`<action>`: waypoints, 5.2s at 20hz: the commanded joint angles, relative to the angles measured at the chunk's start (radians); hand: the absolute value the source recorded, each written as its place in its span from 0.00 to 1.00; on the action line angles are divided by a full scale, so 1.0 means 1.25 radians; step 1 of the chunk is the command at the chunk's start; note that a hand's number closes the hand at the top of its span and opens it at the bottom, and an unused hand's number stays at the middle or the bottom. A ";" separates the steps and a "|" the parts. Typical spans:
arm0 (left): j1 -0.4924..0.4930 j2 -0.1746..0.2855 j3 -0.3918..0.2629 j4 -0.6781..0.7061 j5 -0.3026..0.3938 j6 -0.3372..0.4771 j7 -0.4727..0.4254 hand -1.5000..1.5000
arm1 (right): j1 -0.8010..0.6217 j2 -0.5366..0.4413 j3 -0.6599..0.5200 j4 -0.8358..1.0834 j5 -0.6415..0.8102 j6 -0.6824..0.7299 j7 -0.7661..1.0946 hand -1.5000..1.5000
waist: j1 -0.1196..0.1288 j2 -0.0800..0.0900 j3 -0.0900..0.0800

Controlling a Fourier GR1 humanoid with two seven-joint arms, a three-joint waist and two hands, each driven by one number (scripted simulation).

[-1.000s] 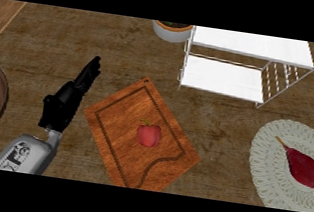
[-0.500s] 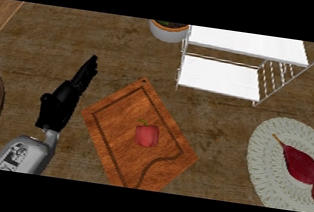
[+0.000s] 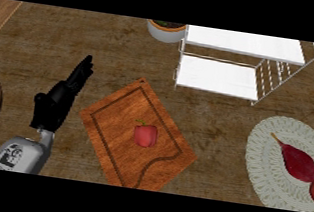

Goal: Pick the pear from the placemat and place it in the tiered shelf

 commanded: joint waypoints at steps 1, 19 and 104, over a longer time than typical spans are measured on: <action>-0.015 0.001 0.032 0.014 0.001 -0.024 0.000 0.50 | 0.057 0.010 -0.027 -0.033 0.005 0.035 -0.044 0.00 | -0.002 0.000 0.000; 0.071 -0.057 0.032 -0.063 -0.074 -0.052 -0.002 0.50 | 0.030 0.126 -0.075 -0.023 0.149 0.024 0.010 0.00 | 0.006 0.001 0.000; 0.021 -0.109 0.143 -0.001 -0.135 -0.122 -0.013 0.50 | -0.422 0.756 0.342 -0.606 0.886 -0.649 1.551 1.00 | 0.004 -0.012 -0.002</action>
